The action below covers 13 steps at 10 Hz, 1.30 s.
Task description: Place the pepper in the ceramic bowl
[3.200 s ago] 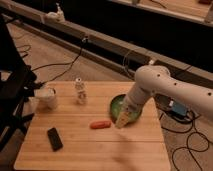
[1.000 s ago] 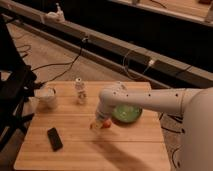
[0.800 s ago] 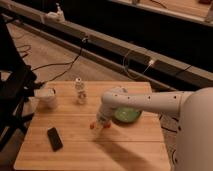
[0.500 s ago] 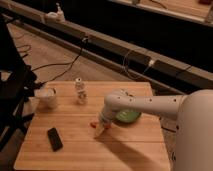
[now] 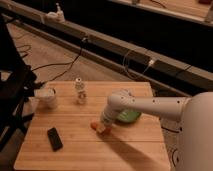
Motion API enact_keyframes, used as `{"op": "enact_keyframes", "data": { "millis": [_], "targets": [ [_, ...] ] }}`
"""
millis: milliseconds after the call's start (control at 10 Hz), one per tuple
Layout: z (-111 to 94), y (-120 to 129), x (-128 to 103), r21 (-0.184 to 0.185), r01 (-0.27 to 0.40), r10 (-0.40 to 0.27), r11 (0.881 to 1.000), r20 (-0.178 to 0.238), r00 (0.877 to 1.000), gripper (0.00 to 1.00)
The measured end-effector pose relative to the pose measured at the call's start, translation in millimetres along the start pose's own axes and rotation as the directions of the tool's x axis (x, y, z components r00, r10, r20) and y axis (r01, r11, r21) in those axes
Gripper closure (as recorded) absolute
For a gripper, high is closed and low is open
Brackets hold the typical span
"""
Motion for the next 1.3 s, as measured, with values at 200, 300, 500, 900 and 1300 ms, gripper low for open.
{"op": "enact_keyframes", "data": {
  "millis": [200, 300, 500, 900, 1300],
  "targets": [
    [-14.0, -6.0, 17.4, 0.015, -0.003, 0.004, 1.000, -0.052, 0.999, 1.00],
    [-25.4, -9.7, 31.0, 0.035, -0.007, 0.011, 0.999, -0.097, 0.995, 1.00],
    [-48.7, -10.4, 50.6, 0.063, -0.019, 0.029, 0.998, -0.172, 0.985, 1.00],
    [-90.4, 40.4, 23.8, 0.049, -0.137, 0.144, 0.989, -0.213, 0.966, 1.00],
    [-117.7, 83.5, -22.0, 0.017, -0.262, 0.260, 0.965, -0.212, 0.942, 1.00]
  ]
}}
